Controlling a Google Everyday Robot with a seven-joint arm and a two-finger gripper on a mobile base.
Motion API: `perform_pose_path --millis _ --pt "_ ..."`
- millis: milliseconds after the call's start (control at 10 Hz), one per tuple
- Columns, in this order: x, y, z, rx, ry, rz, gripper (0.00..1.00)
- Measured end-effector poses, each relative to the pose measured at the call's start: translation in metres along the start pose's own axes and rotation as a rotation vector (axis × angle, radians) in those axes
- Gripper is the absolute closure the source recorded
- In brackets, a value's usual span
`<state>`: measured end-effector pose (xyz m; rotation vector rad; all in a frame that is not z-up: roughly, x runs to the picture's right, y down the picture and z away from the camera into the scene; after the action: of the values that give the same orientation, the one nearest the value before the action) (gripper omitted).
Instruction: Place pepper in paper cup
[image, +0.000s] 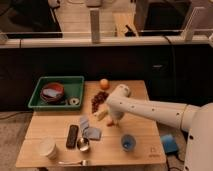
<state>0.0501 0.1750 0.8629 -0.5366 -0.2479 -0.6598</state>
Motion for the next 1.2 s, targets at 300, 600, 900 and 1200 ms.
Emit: perform_pose_path --millis 300,600,900,1200 --pt "-0.009 -0.006 -0.029 0.031 -0.014 -0.027 1.0" --pt "-0.028 -0.016 -0.081 0.096 -0.086 -0.072 1.0" --pt "-0.063 -0.032 -0.112 0.15 -0.167 -0.143 1.0" --pt "-0.098 -0.047 -0.118 0.161 -0.191 -0.222 1.0"
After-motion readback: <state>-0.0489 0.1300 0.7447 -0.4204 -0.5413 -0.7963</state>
